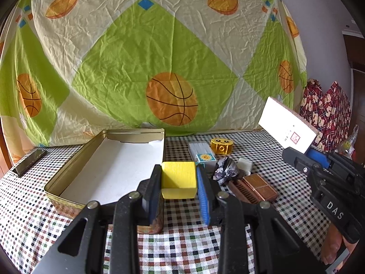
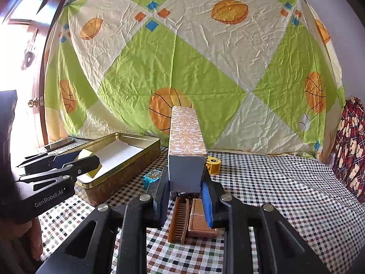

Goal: Organize rigid objects
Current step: 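Carry the yellow cube over the tin while the right gripper carries the box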

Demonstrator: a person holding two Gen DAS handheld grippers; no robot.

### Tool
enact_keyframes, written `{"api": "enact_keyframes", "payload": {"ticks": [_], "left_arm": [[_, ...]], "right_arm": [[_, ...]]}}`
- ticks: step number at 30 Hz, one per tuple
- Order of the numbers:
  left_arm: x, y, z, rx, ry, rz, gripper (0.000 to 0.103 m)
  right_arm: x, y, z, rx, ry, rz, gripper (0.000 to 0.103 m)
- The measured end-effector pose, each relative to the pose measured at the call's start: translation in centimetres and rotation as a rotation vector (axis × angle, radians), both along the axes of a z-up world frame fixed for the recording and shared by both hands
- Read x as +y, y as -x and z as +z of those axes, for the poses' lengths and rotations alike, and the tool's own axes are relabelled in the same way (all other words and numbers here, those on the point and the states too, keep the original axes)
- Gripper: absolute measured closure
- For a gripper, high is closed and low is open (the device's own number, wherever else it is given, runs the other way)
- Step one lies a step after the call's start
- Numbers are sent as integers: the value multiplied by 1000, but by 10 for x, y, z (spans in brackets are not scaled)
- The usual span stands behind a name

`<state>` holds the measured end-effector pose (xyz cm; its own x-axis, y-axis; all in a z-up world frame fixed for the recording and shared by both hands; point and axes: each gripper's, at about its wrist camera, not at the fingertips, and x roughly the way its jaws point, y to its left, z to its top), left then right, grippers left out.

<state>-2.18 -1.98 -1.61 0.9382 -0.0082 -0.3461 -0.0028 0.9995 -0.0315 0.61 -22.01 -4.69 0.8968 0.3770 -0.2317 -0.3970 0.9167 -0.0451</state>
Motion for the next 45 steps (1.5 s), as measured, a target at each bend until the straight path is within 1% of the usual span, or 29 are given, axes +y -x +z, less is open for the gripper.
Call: {"api": "enact_keyframes", "payload": {"ticks": [9,13,19,25,34,40,45], "left_arm": [[-4,10,5,-62,-27,-1,74],[-2,14,8,-83,-27,4,74],[1,16,9,-95,-30,30,74],[7,13,8,-83,-28,65,74],[23,8,8,-39,-6,90,74],[43,5,18,-29,-2,120,74],[59,-3,25,-16,-19,140,74]], "right_arm": [[-2,4,2,-28,-26,-5,76],[-3,5,3,-35,-32,-8,76],[-1,5,3,-36,-35,0,76],[6,4,2,-46,-17,14,76],[15,1,2,-51,8,26,76],[26,-4,13,-40,-1,63,76],[44,-11,22,-32,2,105,76]]}}
